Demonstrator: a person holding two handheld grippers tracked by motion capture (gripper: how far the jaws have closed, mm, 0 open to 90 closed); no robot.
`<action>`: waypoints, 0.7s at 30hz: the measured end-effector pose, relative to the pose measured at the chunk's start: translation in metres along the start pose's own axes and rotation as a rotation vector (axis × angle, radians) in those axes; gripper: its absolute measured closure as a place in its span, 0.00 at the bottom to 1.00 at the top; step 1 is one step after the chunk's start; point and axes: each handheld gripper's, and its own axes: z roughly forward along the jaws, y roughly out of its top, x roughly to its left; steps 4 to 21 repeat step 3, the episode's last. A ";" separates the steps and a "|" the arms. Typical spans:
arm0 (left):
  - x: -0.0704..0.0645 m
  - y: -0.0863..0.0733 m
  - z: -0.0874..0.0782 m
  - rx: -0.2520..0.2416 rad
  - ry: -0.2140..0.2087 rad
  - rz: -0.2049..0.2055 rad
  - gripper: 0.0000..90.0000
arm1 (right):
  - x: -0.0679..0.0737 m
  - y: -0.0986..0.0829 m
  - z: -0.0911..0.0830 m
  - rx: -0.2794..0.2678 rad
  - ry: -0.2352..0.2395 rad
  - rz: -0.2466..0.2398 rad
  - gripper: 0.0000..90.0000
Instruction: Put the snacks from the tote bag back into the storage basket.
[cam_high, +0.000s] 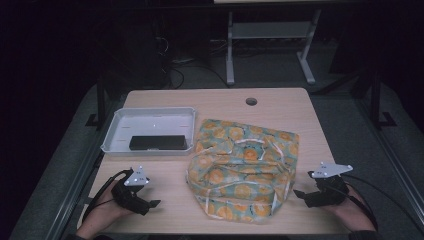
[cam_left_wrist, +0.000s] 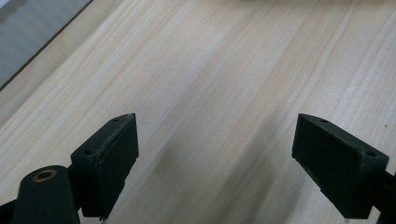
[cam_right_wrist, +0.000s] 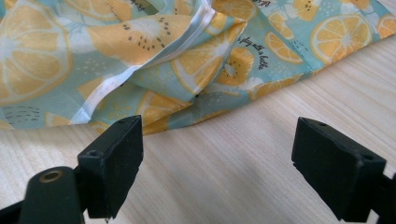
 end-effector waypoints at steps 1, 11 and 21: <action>0.000 0.000 0.000 -0.001 0.000 -0.001 0.15 | 0.000 0.000 0.000 -0.001 0.000 -0.002 0.18; 0.000 0.000 0.000 -0.003 0.001 0.002 0.15 | 0.000 0.000 0.000 -0.003 -0.001 -0.004 0.17; 0.000 0.000 0.000 -0.003 0.001 0.002 0.15 | 0.000 0.000 0.000 -0.003 -0.001 -0.004 0.17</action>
